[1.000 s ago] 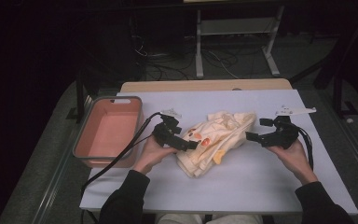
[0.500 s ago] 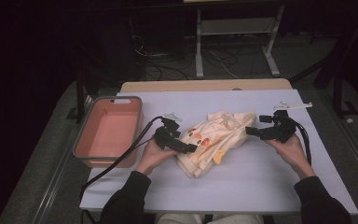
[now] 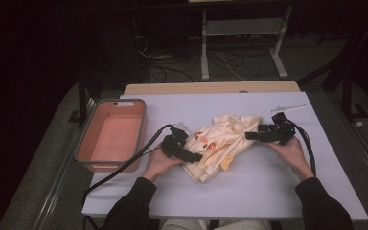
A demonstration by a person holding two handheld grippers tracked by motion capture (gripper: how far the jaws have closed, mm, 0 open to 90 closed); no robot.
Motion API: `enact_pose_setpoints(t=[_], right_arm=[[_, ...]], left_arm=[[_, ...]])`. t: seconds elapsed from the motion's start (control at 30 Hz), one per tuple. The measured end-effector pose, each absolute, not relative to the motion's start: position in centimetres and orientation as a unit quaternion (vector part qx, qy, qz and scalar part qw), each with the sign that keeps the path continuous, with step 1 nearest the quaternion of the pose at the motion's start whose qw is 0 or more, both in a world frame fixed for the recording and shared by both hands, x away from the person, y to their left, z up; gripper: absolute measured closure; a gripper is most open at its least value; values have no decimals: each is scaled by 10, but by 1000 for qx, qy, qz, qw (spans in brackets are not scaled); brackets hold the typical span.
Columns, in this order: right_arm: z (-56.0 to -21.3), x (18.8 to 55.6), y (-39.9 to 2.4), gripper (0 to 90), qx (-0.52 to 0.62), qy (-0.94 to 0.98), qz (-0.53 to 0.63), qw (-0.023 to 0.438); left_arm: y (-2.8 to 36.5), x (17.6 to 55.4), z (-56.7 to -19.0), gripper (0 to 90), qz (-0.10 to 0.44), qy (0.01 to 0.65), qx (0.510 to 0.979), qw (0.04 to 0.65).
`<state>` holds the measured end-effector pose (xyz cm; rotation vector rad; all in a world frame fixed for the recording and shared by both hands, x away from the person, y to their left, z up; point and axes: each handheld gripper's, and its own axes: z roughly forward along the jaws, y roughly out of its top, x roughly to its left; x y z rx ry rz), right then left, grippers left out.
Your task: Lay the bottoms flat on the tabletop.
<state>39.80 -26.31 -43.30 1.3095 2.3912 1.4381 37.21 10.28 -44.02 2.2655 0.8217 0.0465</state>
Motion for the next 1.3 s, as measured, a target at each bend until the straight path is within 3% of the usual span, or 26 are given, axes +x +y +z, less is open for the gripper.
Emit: enact_pose_setpoints(t=[0.23,0.4,0.47,0.63,0.97,1.3], right_arm=[[-434,398,-266,486,422,776,469,19],[-435,399,-267,741,422,780,462,10],[-435,398,-267,791,422,782,458,10],[-432,389,-271,817,426,786,449,14],[-433,357,-274,821,436,791,430,-6],[-433,331,-253,822,416,805,422,-31]], left_arm=[[104,374,-440,373,26,315,878,361],[102,375,-441,600,26,317,877,361],[103,376,-441,663,28,321,876,360],[102,378,-440,716,26,342,867,362],[110,395,-428,736,22,375,854,360],[100,417,-404,736,58,376,863,332]])
